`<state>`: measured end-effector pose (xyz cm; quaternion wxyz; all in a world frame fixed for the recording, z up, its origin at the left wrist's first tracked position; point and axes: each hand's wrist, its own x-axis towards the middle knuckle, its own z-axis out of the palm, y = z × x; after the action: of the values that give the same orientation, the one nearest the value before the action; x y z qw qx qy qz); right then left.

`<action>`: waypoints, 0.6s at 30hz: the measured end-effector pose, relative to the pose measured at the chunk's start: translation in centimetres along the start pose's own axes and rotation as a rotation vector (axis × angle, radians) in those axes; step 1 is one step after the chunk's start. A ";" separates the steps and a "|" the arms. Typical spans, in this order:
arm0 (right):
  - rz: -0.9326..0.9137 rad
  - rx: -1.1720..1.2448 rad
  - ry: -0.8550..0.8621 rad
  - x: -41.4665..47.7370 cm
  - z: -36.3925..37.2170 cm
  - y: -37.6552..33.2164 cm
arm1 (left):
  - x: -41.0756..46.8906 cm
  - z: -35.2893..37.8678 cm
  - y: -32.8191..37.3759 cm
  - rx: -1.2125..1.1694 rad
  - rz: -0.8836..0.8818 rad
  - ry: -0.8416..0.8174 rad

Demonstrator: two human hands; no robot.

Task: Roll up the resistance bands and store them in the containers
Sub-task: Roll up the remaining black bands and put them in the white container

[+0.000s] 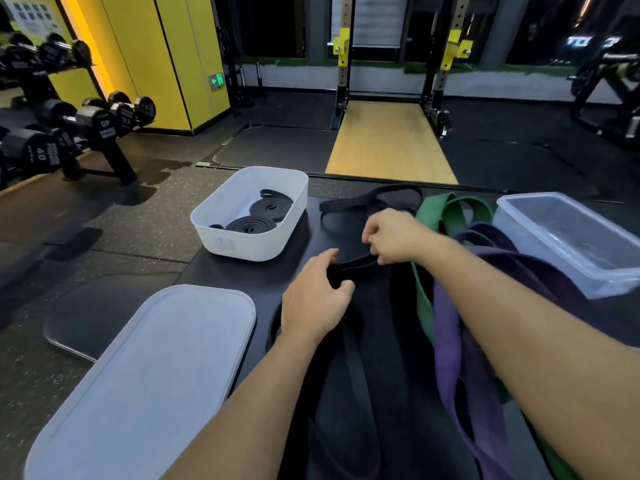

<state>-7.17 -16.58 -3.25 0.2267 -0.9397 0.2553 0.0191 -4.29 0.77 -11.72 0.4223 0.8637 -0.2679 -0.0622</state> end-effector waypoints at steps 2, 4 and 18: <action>0.051 -0.023 -0.111 -2.9 1.2 -0.5 | 0.1 -0.1 0.2 0.038 0.005 -0.014; 0.086 -0.071 -0.158 -5.9 2.3 -0.8 | 0.1 -0.3 0.4 0.070 0.000 -0.037; -0.060 -0.254 -0.041 -12.6 6.4 0.8 | -3.4 -1.0 1.5 0.159 0.182 -0.192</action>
<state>-18.04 -8.48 -7.41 0.1115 -0.9674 0.2181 0.0637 -7.52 2.44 -10.35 0.3290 0.8566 -0.3884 -0.0846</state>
